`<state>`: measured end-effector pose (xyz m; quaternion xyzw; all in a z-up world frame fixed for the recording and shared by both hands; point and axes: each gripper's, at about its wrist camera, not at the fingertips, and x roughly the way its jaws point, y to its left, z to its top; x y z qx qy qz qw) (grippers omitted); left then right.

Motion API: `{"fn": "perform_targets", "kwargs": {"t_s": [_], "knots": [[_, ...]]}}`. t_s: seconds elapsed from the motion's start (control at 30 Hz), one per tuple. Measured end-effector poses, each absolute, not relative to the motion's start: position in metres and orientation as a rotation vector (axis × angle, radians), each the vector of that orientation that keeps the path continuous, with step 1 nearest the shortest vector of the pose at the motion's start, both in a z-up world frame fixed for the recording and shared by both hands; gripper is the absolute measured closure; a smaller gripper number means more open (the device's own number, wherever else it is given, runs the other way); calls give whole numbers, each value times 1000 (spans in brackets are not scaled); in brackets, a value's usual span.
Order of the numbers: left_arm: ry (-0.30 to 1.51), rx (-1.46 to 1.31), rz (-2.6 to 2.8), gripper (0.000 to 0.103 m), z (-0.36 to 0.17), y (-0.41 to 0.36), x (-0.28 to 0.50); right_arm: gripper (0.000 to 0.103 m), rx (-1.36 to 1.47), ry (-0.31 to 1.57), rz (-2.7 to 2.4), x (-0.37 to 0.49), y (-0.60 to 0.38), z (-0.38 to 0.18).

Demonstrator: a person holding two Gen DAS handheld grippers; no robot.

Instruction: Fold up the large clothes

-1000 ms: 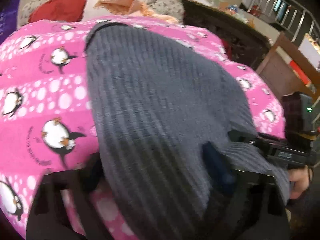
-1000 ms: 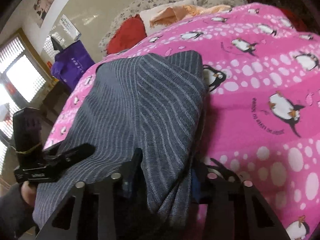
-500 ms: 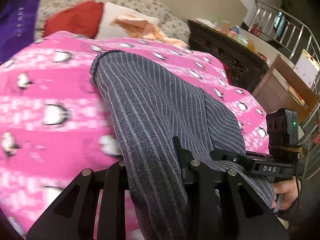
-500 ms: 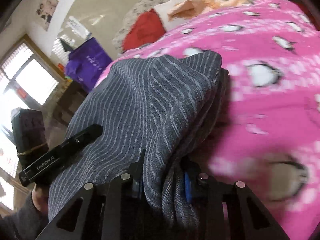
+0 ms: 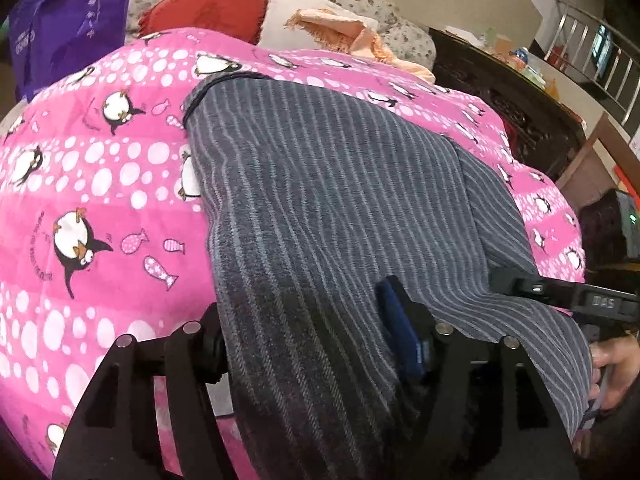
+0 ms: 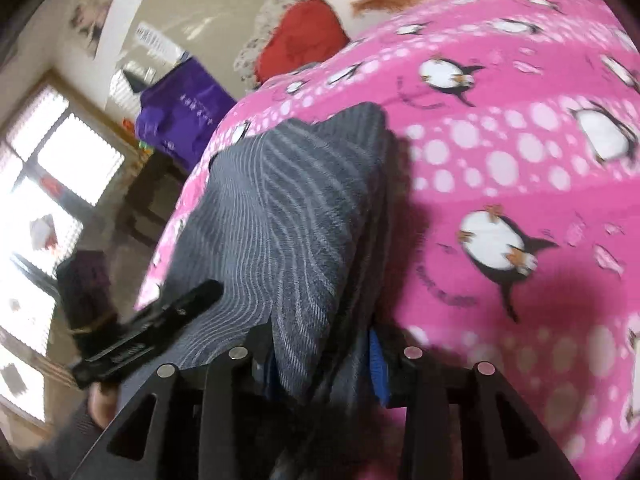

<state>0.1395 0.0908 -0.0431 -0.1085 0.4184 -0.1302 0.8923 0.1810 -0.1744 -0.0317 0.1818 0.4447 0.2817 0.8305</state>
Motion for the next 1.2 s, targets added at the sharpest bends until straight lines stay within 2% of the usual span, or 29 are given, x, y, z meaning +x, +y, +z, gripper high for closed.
{"fn": "perform_targets", "kwargs": {"t_s": [0.13, 0.23, 0.47, 0.5, 0.53, 0.57, 0.8, 0.97, 1.2], "knots": [[874, -205, -243, 38, -24, 103, 128, 70, 332, 912, 588, 158, -184, -6], [808, -173, -229, 38, 0, 112, 106, 70, 269, 855, 586, 130, -187, 18], [750, -138, -311, 38, 25, 94, 28, 72, -46, 686, 668, 48, -146, 56], [751, -134, -313, 38, 25, 90, 22, 75, -76, 682, 673, 43, -139, 55], [751, -131, -319, 39, 24, 85, 15, 89, -88, 683, 681, 38, -133, 52], [752, -128, -330, 40, 22, 78, 10, 99, -83, 702, 697, 38, -128, 49], [822, -140, -304, 40, -27, 54, 10, 103, -123, 901, 620, 58, -120, -17], [740, -129, -281, 37, -36, 50, 2, 103, -20, 837, 633, 56, -133, -32], [698, -122, -281, 34, -39, 51, 1, 103, -130, 685, 581, 32, -123, -39]]}}
